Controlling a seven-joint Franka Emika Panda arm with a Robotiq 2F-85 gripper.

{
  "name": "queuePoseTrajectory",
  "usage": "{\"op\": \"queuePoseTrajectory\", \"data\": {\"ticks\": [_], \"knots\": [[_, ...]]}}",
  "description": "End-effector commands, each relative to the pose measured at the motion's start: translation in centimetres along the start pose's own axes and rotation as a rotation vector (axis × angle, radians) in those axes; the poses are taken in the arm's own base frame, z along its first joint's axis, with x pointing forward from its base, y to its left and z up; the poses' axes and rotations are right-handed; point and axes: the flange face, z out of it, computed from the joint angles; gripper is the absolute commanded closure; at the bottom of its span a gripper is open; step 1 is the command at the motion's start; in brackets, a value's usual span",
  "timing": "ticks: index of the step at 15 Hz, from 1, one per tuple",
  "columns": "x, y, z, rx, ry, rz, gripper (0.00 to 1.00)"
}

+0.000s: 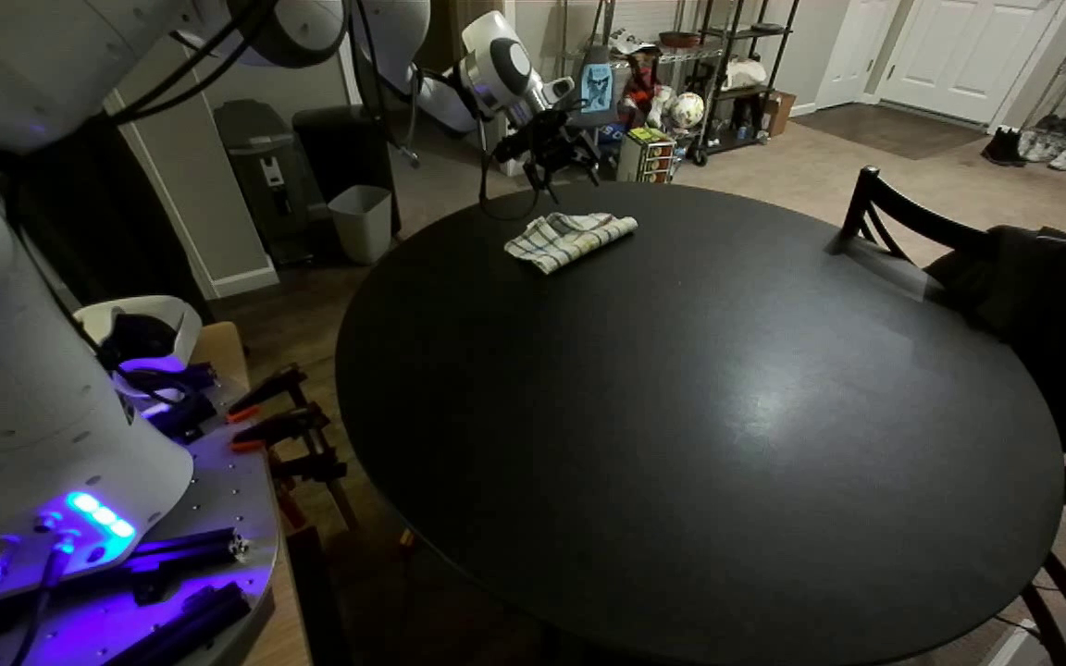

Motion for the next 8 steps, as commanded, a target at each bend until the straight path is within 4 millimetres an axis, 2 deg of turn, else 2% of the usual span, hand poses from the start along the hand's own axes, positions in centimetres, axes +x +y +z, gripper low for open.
{"op": "queuePoseTrajectory", "data": {"ticks": [1,6,8], "knots": [[-0.21,-0.17,0.29,0.014,0.017,-0.010,0.00],[-0.76,-0.96,1.28,0.012,0.003,-0.021,0.00],[-1.15,-1.05,0.82,-0.002,-0.017,-0.014,0.00]]}}
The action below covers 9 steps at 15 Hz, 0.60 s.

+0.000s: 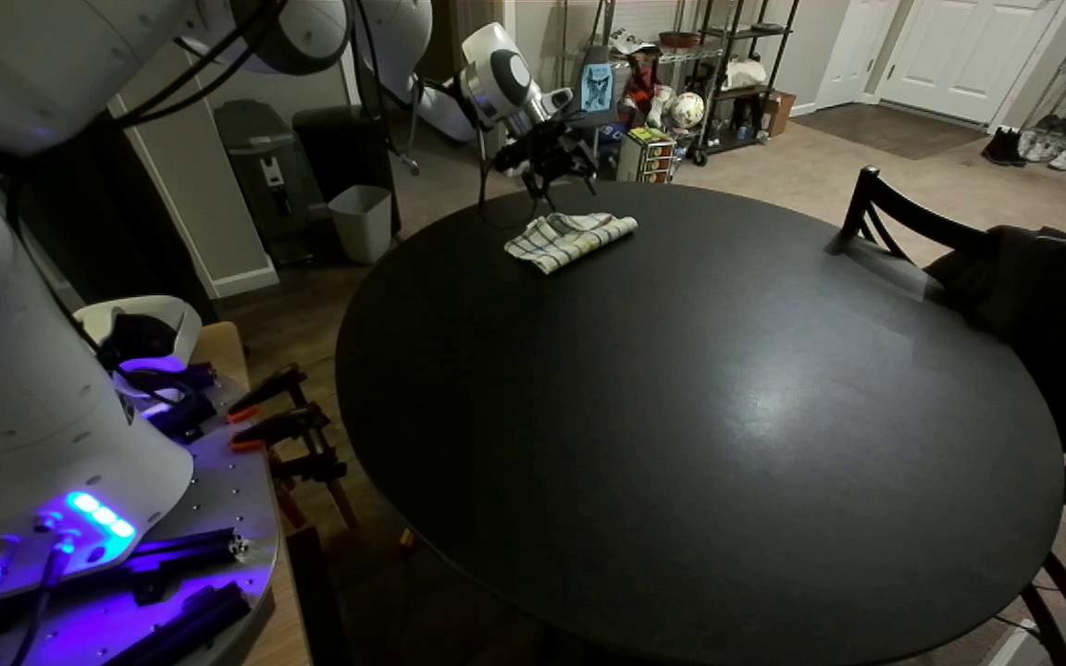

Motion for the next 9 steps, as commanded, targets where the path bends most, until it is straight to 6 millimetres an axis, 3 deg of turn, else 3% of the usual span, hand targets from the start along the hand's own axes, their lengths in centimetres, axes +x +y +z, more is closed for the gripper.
{"op": "queuePoseTrajectory", "data": {"ticks": [1,3,4,9], "knots": [[-0.8,0.0,-0.9,-0.018,-0.015,0.001,0.00],[-0.8,0.0,-1.9,-0.040,-0.021,0.001,0.00],[0.0,-0.2,-0.2,-0.012,-0.003,-0.006,0.00],[0.0,-0.3,-1.3,-0.025,-0.001,-0.010,0.00]]}}
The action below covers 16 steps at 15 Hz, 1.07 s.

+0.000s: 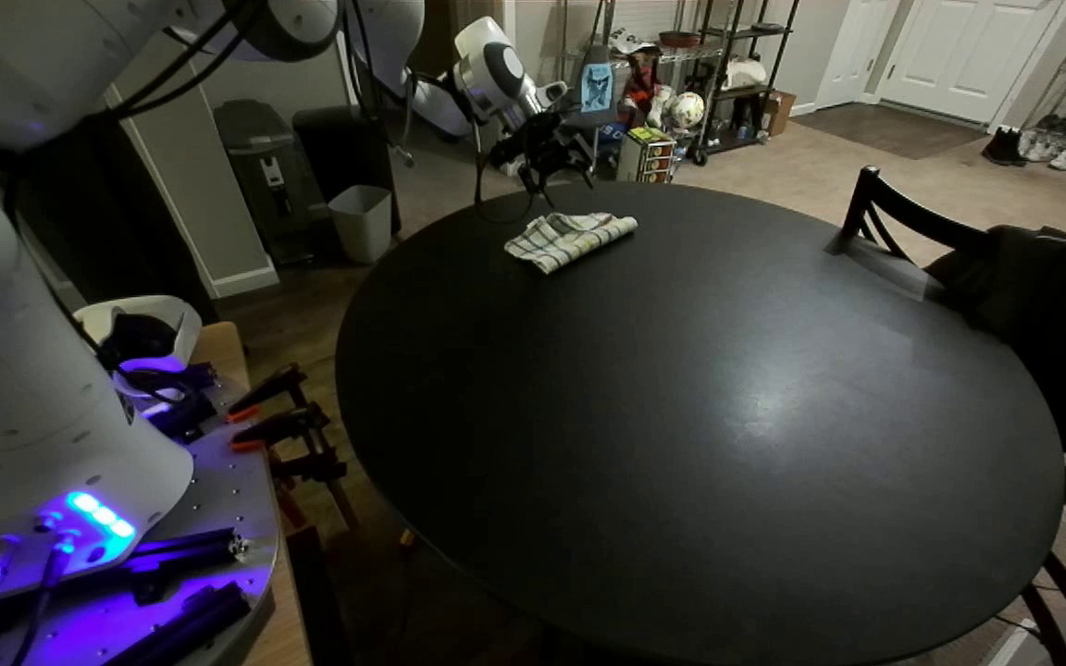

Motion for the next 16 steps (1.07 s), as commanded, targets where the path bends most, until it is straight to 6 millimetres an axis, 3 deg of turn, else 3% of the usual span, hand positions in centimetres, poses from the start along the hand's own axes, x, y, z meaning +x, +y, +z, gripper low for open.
{"op": "queuePoseTrajectory", "data": {"ticks": [1,9,11,16], "knots": [[0.0,0.0,0.0,-0.001,-0.001,0.000,0.00],[0.4,-0.4,0.5,-0.002,0.021,-0.010,0.00],[2.3,-1.8,0.5,-0.007,0.071,-0.077,0.00],[4.6,-3.7,-1.2,-0.031,0.129,-0.183,0.00]]}}
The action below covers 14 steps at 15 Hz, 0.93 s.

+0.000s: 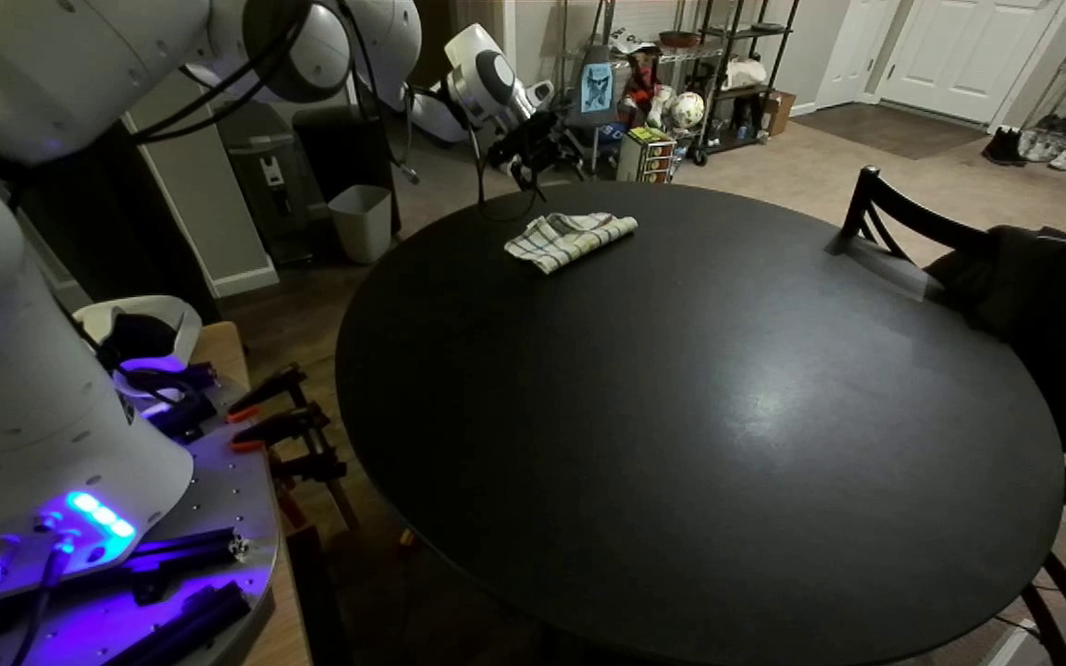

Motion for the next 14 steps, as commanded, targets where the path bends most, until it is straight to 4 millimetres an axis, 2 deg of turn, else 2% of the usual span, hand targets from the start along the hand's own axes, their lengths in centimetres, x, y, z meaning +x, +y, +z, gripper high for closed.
{"op": "queuePoseTrajectory", "data": {"ticks": [1,4,9,14], "knots": [[0.6,-0.4,-0.3,-0.004,0.014,-0.014,0.00],[1.3,-0.8,-0.7,-0.011,0.033,-0.028,0.00],[1.6,-0.9,-0.4,-0.001,0.059,-0.052,0.00],[1.3,-1.0,-0.4,-0.006,0.036,-0.030,0.00]]}}
